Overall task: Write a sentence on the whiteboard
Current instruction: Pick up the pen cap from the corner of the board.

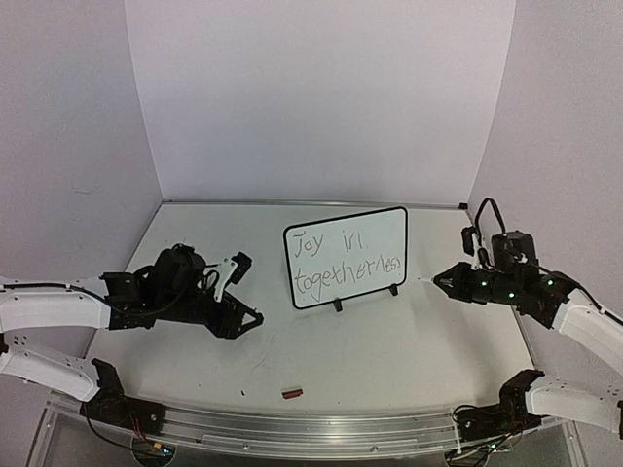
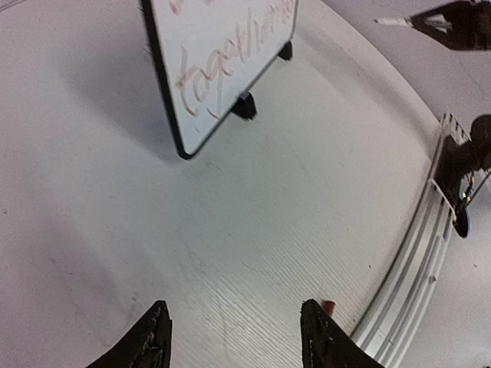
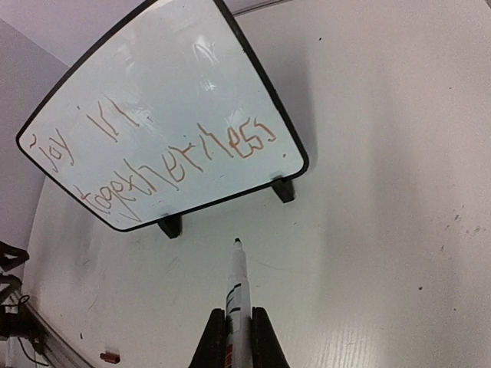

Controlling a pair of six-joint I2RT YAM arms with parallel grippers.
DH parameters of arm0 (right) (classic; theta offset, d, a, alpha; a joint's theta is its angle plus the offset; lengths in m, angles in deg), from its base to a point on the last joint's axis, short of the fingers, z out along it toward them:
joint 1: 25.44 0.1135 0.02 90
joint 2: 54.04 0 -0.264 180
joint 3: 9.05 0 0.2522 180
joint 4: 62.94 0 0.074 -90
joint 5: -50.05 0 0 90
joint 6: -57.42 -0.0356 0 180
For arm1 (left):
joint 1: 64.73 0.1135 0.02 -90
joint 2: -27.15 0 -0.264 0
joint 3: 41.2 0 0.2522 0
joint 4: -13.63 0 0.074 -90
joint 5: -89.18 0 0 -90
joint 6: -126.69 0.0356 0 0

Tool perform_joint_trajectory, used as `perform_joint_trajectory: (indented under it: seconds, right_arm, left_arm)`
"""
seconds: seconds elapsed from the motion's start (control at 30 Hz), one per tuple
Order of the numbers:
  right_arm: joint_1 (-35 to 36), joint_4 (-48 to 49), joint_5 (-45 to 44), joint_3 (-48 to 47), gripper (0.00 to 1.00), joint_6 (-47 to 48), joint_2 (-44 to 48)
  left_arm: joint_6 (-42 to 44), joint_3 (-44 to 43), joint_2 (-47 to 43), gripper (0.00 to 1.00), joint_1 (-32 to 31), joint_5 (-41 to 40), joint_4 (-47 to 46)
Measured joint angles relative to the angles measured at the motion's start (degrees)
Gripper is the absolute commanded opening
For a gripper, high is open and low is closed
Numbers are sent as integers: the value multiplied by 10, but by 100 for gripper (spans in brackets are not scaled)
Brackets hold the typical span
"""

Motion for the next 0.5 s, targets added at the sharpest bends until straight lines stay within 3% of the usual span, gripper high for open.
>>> perform_joint_trajectory:
  seconds: [0.23, 0.5]
  right_arm:
    - [0, 40, 127, 69, 0, -59, 25]
    - [1, 50, 163, 99, 0, -90, 84]
  left_arm:
    - [-37, 31, 59, 52, -149, -37, -15]
    - [-34, 2, 164, 55, -258, -77, 2]
